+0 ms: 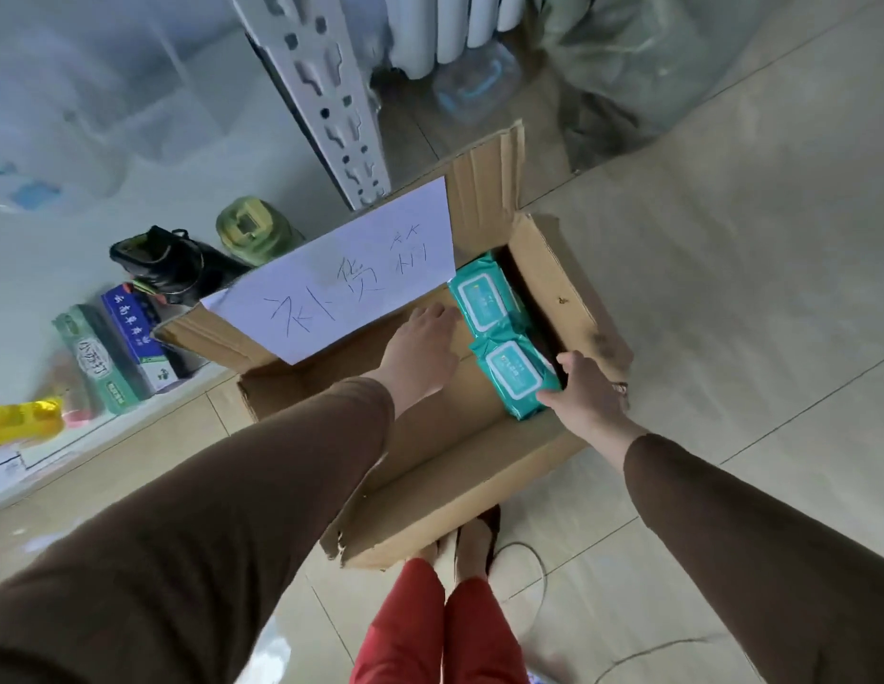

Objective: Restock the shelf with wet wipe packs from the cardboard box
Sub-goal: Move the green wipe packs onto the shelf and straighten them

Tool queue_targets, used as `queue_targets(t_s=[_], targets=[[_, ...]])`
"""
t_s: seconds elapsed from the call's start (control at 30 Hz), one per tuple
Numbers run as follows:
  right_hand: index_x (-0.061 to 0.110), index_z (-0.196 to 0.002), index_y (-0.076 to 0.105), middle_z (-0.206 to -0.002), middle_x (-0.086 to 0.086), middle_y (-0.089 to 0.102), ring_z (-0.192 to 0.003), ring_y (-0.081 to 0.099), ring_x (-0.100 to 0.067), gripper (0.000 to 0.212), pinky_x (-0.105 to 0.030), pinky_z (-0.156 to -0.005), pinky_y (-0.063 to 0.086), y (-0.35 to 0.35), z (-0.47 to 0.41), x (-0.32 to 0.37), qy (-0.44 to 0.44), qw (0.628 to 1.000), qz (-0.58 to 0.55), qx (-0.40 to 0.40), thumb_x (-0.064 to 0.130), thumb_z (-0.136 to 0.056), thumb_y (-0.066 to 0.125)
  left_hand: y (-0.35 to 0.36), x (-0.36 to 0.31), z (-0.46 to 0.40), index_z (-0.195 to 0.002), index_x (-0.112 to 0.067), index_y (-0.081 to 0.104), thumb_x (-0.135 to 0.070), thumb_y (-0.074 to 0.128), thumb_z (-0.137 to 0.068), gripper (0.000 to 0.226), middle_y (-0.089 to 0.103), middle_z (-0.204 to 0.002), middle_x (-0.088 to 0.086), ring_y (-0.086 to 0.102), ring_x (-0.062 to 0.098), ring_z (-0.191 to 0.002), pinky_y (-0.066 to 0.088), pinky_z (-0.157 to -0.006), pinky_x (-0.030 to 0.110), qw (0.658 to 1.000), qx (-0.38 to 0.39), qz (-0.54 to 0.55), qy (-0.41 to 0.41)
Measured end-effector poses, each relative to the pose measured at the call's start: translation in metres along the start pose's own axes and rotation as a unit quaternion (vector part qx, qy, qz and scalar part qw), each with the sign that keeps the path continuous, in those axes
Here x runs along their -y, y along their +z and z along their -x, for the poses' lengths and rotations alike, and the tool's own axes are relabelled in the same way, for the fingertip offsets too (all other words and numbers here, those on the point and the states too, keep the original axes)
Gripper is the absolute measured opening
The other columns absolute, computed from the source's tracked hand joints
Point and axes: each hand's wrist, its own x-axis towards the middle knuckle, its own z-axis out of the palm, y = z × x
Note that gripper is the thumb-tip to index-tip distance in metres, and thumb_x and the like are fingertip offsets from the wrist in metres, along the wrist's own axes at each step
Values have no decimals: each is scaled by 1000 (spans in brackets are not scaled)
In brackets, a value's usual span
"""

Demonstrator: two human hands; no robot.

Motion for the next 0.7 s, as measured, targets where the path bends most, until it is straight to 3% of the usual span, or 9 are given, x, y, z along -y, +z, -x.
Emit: queue_targets(t_s=[0.13,0.27,0.37,0.47,0.53,0.63,0.7], targets=[[11,-144,42,-137,-10,56,-124,57,-26,88,-38,-99,50,29,-44,-17,17,999,31,17,40,-72,84,28,6,-68,-138,-16,44,-2,55,-84,57,47,-137,5,46,27,-124,45,-96,40,994,-3,-90,55],[9,-146,34,-143,-12,48,-133,47,-28,102,-37,-107,39,52,-79,-28,29,999,15,37,40,-65,88,47,8,-126,-147,-13,36,0,56,-86,65,39,-151,7,39,28,-136,43,-105,41,962,-9,-233,141],[8,-140,36,-139,-13,48,-130,47,-30,101,-39,-107,41,68,-97,-35,22,999,15,33,41,-61,89,65,11,-157,-144,-11,43,-3,64,-83,65,45,-148,8,43,28,-136,44,-105,40,932,-37,-307,189],[11,-127,39,-129,-11,52,-119,54,-30,90,-41,-97,49,81,-106,-42,0,999,46,26,45,-60,88,83,10,-176,-152,-13,29,-8,59,-90,69,29,-158,8,25,28,-147,28,-117,41,899,-12,-381,214],[13,-118,39,-124,-9,54,-113,59,-29,82,-41,-90,53,86,-110,-44,1,998,51,38,45,-61,89,88,7,-180,-153,-16,23,-12,59,-90,73,23,-161,7,20,28,-148,25,-118,40,882,-11,-421,212],[13,-116,38,-123,-10,56,-110,61,-30,82,-37,-86,52,89,-117,-43,16,996,61,69,44,-60,91,93,4,-179,-149,-17,27,-21,65,-85,74,49,-140,6,41,29,-129,37,-102,36,852,-21,-475,217],[14,-115,43,-121,-8,60,-109,62,-29,81,-35,-86,53,87,-118,-41,8,994,75,81,46,-58,90,94,9,-173,-142,-16,39,-24,63,-85,62,59,-123,4,48,27,-117,39,-97,36,847,4,-499,182]])
